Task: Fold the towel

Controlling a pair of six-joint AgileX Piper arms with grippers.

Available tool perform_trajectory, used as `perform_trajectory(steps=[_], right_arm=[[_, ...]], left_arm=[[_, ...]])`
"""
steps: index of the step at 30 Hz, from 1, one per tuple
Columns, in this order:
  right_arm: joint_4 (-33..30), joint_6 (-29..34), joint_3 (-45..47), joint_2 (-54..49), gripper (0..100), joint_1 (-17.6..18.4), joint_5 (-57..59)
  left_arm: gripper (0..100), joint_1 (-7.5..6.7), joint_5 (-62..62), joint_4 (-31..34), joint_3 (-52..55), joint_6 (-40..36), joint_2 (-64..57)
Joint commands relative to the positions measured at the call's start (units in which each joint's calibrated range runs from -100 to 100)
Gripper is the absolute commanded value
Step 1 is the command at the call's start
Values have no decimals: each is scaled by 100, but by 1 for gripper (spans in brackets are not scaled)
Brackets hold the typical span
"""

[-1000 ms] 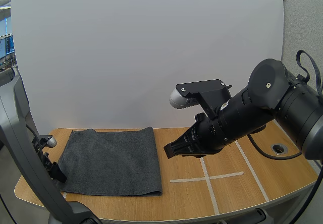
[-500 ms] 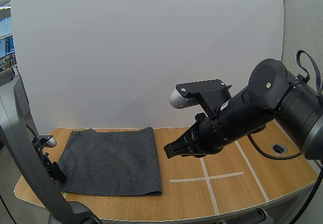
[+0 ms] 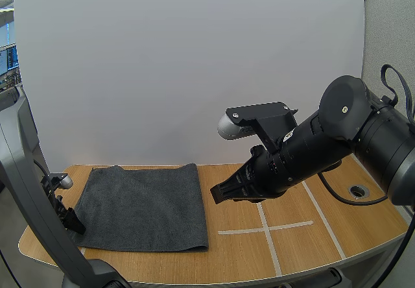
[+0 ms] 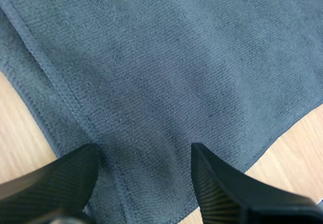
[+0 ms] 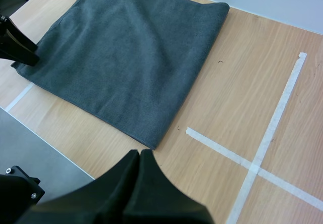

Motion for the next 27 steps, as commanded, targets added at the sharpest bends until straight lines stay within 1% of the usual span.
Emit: perform_trajectory(steps=[1, 27], right_arm=[[-9, -44, -2, -21, 0, -21, 6], [-9, -44, -2, -21, 0, -21, 6]], left_arm=[[86, 2, 150, -127, 15, -21, -122], [86, -8, 150, -279, 131, 53, -61]])
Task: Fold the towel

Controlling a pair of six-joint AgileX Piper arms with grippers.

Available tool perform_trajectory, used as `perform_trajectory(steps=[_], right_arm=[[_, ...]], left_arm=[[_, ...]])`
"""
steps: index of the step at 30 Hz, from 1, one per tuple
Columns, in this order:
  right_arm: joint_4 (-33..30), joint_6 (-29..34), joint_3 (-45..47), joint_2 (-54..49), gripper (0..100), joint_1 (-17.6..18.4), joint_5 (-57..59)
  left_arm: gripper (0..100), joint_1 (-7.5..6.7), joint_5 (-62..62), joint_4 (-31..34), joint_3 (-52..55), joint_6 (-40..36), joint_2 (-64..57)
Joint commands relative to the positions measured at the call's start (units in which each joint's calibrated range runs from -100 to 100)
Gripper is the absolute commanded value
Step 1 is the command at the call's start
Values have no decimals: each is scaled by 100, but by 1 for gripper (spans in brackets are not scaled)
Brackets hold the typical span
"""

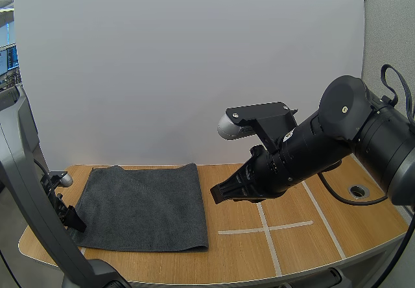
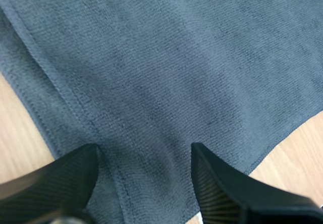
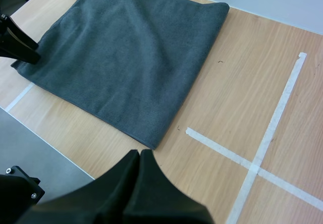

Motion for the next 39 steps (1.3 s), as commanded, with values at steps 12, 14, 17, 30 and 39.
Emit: perform_trajectory(steps=[12, 14, 17, 30, 39], right_arm=[[-9, -44, -2, -21, 0, -21, 6], [-9, -44, -2, -21, 0, -21, 6], [-9, -44, -2, -21, 0, -21, 6], [-9, -44, -2, -21, 0, -21, 6], [-21, -44, -2, -21, 0, -21, 6]], left_arm=[[81, -16, 150, -148, 235, 88, -20], [71, -16, 150, -148, 235, 99, -20], [54, -16, 150, -148, 235, 99, -20], [27, -16, 150, -60, 223, 108, -262], [27, 1, 150, 117, 223, 108, -316]])
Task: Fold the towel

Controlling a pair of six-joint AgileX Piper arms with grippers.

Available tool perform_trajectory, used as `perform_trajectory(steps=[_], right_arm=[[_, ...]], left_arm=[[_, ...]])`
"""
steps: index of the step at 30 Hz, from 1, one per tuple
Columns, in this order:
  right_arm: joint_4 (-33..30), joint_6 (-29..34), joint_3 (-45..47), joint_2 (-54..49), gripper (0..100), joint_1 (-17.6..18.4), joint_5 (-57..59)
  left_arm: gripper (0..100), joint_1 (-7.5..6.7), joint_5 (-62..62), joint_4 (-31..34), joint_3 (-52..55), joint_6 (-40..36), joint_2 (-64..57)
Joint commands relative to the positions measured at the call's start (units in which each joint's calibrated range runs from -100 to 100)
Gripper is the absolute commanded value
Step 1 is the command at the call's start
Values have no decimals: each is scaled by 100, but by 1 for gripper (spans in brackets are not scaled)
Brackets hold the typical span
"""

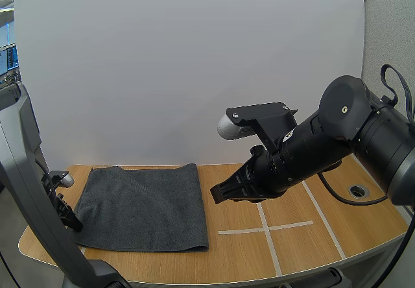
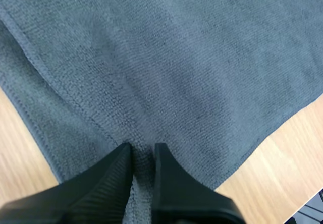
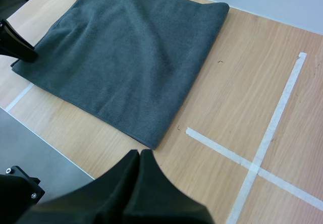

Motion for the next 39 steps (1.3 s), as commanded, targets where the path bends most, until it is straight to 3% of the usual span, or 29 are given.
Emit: perform_trajectory(steps=[1, 11, 39], right_arm=[[-21, -44, -2, -21, 0, -21, 6], [-30, -44, -2, -21, 0, -21, 6], [-30, -44, -2, -21, 0, -21, 6]], left_arm=[[27, 1, 129, 19, 5, 50, -70], [27, 1, 129, 130, -443, -92, -70], [27, 10, 55, 286, -443, -138, -70]])
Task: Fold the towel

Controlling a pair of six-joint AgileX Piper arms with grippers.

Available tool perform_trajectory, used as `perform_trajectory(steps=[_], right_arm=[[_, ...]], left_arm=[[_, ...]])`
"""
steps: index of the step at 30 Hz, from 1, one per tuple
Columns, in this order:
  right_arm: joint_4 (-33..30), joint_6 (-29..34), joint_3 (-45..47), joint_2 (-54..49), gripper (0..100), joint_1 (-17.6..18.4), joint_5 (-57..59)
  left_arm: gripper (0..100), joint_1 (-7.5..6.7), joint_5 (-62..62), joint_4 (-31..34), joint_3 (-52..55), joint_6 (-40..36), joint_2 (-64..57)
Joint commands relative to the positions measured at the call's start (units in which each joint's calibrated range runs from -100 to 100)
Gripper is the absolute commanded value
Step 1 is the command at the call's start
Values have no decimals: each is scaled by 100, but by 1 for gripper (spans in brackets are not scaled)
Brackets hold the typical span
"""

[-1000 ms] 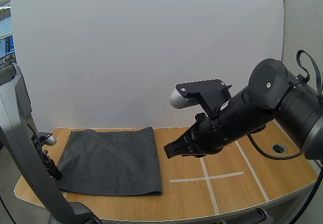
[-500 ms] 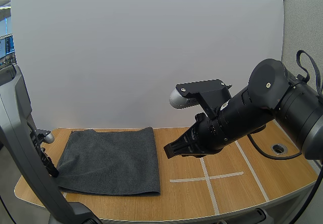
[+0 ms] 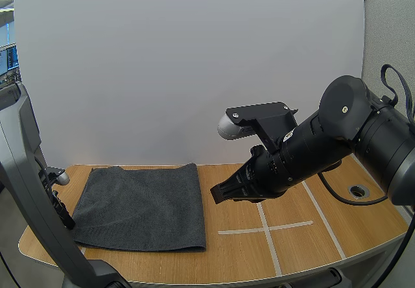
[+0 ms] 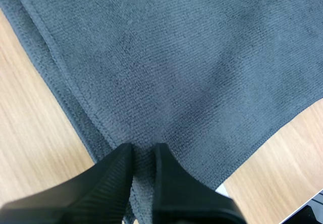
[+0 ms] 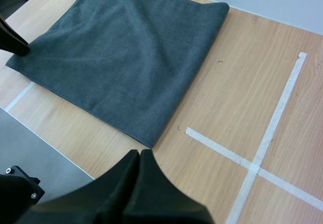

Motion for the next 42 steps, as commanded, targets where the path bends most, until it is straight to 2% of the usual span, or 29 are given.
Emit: perform_trajectory(steps=[1, 3, 5, 8, 11, 13, 18, 22, 32, 34, 36, 39, 40, 42], right_arm=[[-30, -44, -2, -21, 0, -21, 6], [-30, -44, -2, -21, 0, -21, 6], [-30, -44, -2, -21, 0, -21, 6], [-24, -29, -2, -21, 0, -21, 6], [-24, -9, -2, -21, 0, -21, 6], [-24, -9, -2, -21, 0, -21, 6], [-24, -9, -2, -21, 0, -21, 6], [-24, -9, -2, -21, 0, -21, 6], [-24, -11, -2, -21, 0, -21, 6], [-24, -11, -2, -21, 0, -21, 6], [-13, -11, -2, -21, 0, -21, 6], [-2, -11, -2, -21, 0, -21, 6], [10, -11, -2, -21, 0, -21, 6], [19, -11, -2, -21, 0, -21, 6]], left_arm=[[27, 10, 35, -34, -43, -34, -70], [28, 10, 40, -36, -43, -34, -70], [35, 10, 30, -36, -43, -34, -70], [56, 10, 30, -47, -43, -34, -70], [82, 10, -30, -47, -43, -34, -70], [90, 10, -101, -47, -43, -34, -70], [91, 10, -260, -47, -43, -34, -70], [91, 10, 96, -109, -43, -34, -70], [90, 10, 109, -703, -43, 157, -268], [80, 10, 109, -678, -43, 157, -268], [57, 10, 109, -668, -43, 170, -256], [6, 10, 109, -689, -30, 236, -256], [0, 10, 109, -689, -30, 281, -256], [0, 3, 109, -689, -30, 281, -256]])
